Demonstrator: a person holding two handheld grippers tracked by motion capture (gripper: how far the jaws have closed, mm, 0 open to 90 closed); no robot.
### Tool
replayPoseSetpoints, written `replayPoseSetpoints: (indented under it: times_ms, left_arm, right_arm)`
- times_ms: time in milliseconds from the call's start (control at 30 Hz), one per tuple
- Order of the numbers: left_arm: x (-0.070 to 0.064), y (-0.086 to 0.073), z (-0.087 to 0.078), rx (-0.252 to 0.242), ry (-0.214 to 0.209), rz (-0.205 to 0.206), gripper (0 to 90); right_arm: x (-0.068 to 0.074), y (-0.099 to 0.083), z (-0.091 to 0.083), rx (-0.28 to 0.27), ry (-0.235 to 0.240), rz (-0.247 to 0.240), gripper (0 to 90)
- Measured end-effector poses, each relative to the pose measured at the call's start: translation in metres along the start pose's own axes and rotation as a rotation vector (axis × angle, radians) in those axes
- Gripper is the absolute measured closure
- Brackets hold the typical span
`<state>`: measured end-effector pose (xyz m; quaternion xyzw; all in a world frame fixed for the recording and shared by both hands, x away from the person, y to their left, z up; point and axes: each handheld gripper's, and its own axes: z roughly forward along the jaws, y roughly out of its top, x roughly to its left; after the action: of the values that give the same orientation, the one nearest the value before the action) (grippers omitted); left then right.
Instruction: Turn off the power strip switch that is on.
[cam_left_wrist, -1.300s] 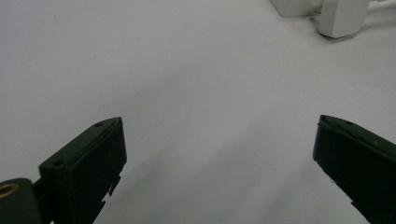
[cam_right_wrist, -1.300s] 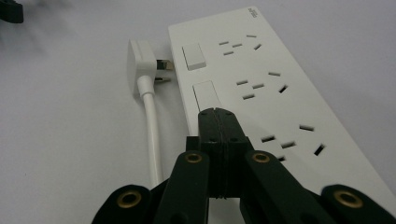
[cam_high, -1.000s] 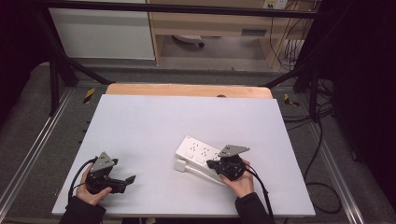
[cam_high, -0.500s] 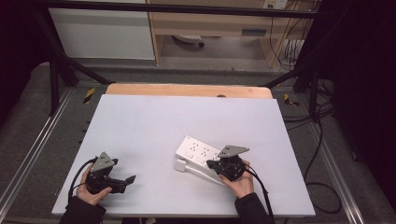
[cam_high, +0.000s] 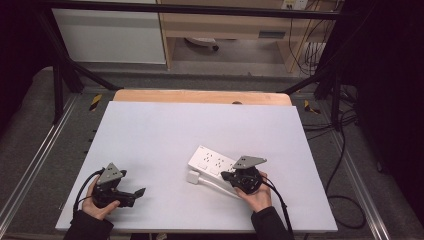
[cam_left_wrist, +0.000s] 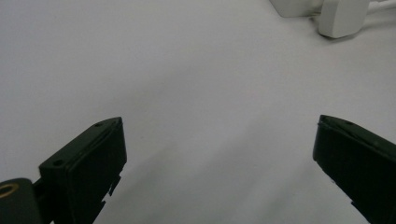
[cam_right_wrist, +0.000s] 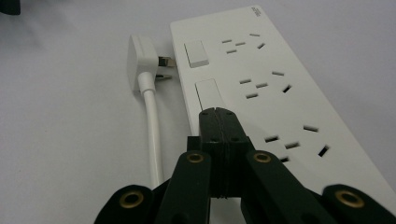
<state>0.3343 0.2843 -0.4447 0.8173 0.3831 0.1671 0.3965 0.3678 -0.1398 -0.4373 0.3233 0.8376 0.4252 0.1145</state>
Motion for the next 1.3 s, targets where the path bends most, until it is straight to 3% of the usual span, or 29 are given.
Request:
replayPoseSetpoints:
  times_ms: [533,1033,1133,1300]
  left_arm:
    - [0.0002,0.0001,-0.0009,-0.003,0.001,-0.001,2.5]
    - [0.0002,0.0001,-0.0005,-0.002,0.000,0.002,2.5]
    - [0.0003,0.0001,-0.0007,-0.002,0.000,0.001,2.6]
    - [0.0003,0.0001,-0.0008,-0.003,0.000,0.000,2.6]
  right_arm:
    - [0.0023,0.0005,0.0046,-0.004,-0.012,-0.026,90.0]
    - [0.0048,0.0016,0.0050,0.005,-0.006,-0.014,90.0]
    - [0.0074,0.0026,0.0054,0.006,-0.008,-0.032,90.0]
    - [0.0046,0.0047,-0.0019,-0.016,-0.022,-0.019,90.0]
